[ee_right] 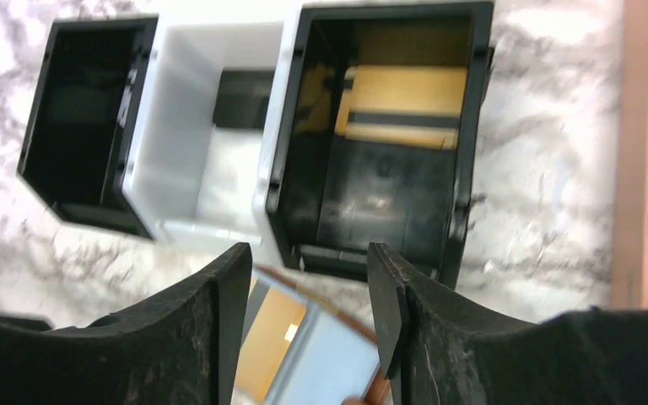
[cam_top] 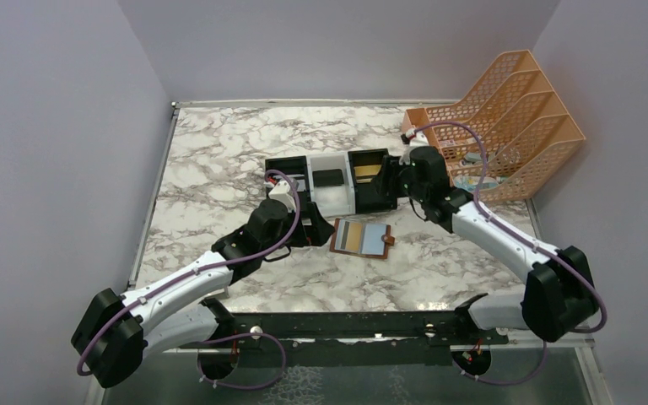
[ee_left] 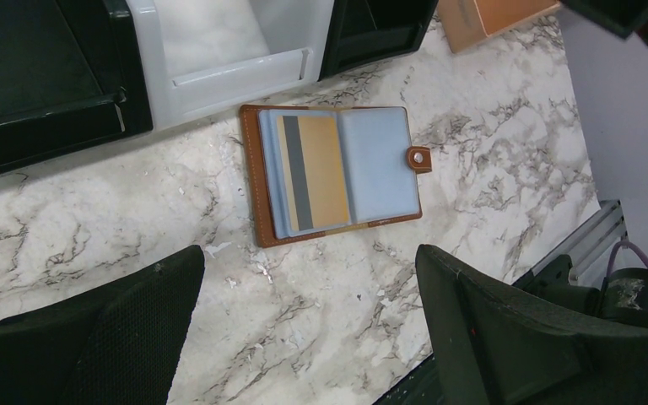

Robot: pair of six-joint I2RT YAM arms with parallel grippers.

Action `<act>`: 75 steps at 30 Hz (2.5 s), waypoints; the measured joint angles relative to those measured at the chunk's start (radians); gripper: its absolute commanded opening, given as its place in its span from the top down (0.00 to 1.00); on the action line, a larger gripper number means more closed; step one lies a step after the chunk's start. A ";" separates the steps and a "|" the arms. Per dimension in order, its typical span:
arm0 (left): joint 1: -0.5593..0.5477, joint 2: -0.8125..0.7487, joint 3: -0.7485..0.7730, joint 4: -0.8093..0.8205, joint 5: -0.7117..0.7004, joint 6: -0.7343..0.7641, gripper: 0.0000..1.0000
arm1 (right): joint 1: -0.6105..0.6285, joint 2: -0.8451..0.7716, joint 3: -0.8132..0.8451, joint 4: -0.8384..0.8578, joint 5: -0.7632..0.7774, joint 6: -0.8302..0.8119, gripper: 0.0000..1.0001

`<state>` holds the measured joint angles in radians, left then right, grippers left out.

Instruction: Take the credit cards out of the card holder

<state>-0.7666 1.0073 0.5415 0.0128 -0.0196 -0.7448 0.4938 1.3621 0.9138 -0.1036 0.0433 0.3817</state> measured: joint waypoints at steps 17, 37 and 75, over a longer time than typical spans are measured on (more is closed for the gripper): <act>0.001 0.026 -0.010 0.008 0.000 -0.026 0.01 | 0.005 0.012 -0.285 0.063 -0.397 0.068 0.57; 0.001 0.014 -0.010 0.000 -0.019 -0.043 0.01 | 0.077 0.185 -0.277 0.210 -0.263 0.153 0.61; -0.016 0.356 0.013 0.110 0.142 0.005 0.52 | 0.142 0.230 -0.214 0.200 -0.394 0.018 0.73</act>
<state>-0.7826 1.3632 0.5541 0.1230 0.1226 -0.7399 0.6361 1.5925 0.6998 0.0959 -0.3511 0.3992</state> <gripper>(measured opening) 0.498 0.285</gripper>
